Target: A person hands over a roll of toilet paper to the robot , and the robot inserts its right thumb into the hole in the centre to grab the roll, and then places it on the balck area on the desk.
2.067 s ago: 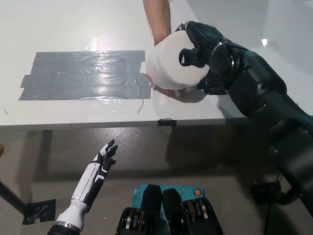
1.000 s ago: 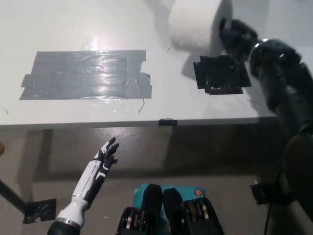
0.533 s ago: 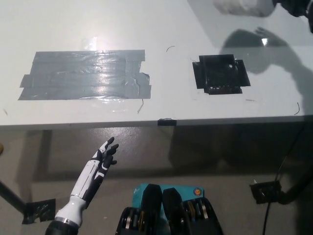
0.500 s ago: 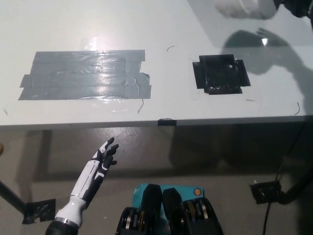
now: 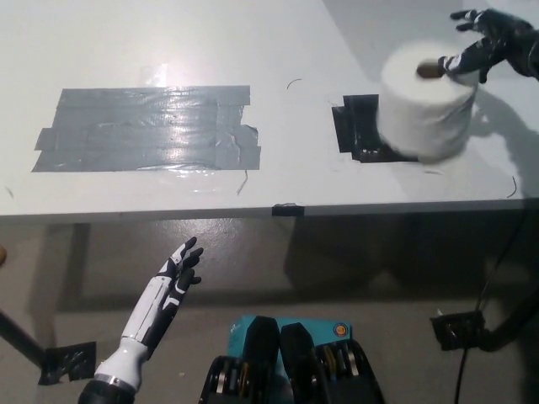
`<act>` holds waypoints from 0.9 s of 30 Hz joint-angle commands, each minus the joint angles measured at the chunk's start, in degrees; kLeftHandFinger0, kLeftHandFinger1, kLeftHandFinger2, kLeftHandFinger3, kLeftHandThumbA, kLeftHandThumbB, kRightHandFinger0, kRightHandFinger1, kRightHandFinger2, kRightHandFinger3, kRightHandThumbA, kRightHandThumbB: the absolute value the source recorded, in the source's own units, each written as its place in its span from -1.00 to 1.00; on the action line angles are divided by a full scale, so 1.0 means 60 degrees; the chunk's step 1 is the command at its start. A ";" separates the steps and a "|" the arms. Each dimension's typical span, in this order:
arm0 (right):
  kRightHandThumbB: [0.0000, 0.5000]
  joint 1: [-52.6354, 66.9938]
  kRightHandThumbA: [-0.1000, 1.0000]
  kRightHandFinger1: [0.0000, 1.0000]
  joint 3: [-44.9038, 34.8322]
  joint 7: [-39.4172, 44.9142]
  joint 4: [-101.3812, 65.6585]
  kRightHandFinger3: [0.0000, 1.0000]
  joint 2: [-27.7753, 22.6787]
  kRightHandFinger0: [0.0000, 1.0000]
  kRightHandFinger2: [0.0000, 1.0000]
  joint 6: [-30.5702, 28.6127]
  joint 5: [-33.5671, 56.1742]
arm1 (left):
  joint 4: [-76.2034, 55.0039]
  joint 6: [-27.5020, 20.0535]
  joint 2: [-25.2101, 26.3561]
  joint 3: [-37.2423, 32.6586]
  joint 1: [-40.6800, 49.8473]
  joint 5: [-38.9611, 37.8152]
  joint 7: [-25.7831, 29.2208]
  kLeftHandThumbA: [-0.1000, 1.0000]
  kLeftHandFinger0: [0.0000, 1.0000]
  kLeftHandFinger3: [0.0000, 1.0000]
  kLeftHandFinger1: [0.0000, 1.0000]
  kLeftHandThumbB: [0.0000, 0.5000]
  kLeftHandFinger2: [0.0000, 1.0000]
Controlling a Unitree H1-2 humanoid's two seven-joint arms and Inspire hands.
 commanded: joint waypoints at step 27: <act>0.69 -0.0349 0.58 1.00 -0.1122 -0.1172 0.0148 1.00 0.0204 1.00 1.00 -0.2439 -0.0020 | -0.0208 -0.0291 0.0137 -0.0033 -0.0227 0.0092 -0.0051 1.00 0.73 1.00 0.90 -0.92 0.89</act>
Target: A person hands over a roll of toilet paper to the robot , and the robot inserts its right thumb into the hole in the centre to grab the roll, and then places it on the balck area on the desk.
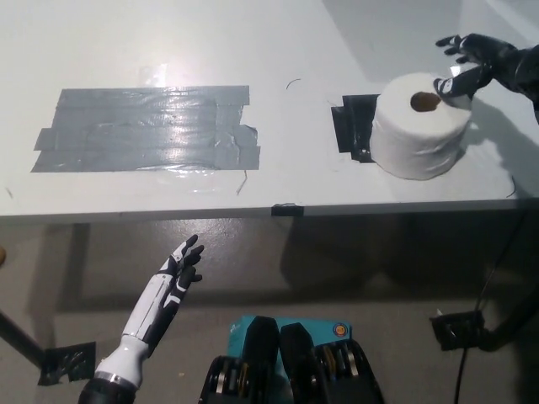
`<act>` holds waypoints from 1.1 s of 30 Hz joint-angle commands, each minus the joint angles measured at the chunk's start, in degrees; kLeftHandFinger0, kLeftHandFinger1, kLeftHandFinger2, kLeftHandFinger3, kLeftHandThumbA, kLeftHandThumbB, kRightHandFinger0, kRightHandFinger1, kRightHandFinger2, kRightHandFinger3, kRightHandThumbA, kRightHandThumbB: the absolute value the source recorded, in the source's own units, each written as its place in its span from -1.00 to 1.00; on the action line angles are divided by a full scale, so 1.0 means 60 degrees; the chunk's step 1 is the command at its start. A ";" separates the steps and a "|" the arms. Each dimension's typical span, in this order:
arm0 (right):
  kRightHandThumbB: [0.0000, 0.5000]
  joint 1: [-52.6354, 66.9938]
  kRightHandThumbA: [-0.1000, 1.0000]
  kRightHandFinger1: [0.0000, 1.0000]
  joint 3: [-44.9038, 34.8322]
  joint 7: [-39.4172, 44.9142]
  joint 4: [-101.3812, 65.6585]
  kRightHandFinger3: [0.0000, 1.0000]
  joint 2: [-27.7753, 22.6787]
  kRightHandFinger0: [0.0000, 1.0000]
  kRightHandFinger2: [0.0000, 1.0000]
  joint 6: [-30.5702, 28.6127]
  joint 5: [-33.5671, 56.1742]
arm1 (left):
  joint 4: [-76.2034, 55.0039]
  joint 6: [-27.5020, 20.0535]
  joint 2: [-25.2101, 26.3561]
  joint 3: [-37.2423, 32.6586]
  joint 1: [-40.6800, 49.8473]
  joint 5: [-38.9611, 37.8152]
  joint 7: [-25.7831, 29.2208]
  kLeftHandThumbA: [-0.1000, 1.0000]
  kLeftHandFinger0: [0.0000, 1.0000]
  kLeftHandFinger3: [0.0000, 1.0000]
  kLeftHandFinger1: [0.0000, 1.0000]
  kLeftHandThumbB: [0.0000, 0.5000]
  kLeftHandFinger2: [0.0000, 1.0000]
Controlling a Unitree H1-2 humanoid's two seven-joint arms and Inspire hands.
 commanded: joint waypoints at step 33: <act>0.47 0.5324 1.00 1.00 -0.4533 -0.2579 -1.6424 1.00 0.0317 1.00 1.00 -0.0139 0.2790 | 0.0353 -0.0292 -0.0048 0.0142 -0.1612 -0.0084 0.0115 1.00 0.91 1.00 1.00 -1.00 1.00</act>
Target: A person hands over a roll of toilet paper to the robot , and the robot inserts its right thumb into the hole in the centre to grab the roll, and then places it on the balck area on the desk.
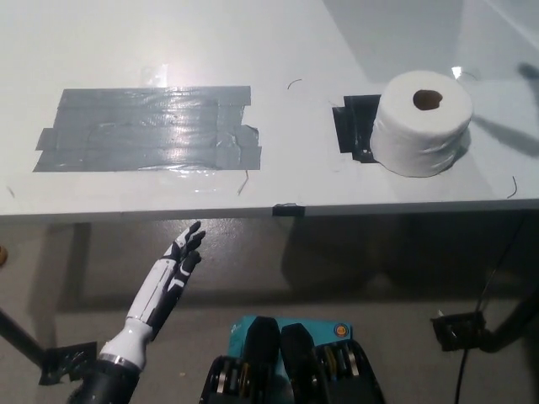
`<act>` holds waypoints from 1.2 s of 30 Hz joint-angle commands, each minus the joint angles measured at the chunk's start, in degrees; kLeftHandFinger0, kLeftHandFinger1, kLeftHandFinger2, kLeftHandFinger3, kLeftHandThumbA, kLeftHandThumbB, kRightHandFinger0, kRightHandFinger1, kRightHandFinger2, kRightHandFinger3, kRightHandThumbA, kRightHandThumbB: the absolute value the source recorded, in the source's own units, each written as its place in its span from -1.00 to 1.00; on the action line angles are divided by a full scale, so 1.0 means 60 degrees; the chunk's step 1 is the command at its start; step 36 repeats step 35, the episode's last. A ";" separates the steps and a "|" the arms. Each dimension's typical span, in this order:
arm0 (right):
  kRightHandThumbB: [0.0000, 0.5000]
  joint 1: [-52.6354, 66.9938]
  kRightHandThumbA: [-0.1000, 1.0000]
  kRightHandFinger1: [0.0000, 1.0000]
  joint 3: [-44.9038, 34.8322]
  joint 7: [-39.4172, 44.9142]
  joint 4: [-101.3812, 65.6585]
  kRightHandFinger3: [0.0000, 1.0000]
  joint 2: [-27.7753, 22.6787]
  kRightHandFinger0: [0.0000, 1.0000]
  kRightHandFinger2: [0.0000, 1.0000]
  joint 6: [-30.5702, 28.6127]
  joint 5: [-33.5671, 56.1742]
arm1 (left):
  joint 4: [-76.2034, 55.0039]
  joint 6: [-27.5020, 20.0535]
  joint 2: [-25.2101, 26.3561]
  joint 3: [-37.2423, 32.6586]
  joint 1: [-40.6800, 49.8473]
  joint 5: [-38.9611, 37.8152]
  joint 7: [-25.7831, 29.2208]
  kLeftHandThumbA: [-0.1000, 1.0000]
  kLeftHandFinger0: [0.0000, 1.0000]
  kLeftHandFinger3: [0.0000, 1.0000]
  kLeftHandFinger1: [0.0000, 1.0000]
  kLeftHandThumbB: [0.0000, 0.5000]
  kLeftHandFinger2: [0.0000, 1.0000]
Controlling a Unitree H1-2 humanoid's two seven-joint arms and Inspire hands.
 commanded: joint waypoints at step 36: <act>0.32 0.7646 0.56 1.00 0.0685 -0.0359 -0.0646 1.00 0.2535 1.00 1.00 -0.2974 0.0693 | -0.0680 -0.0328 -0.0424 -0.0010 0.0987 0.0069 0.0212 1.00 0.90 1.00 1.00 -0.79 1.00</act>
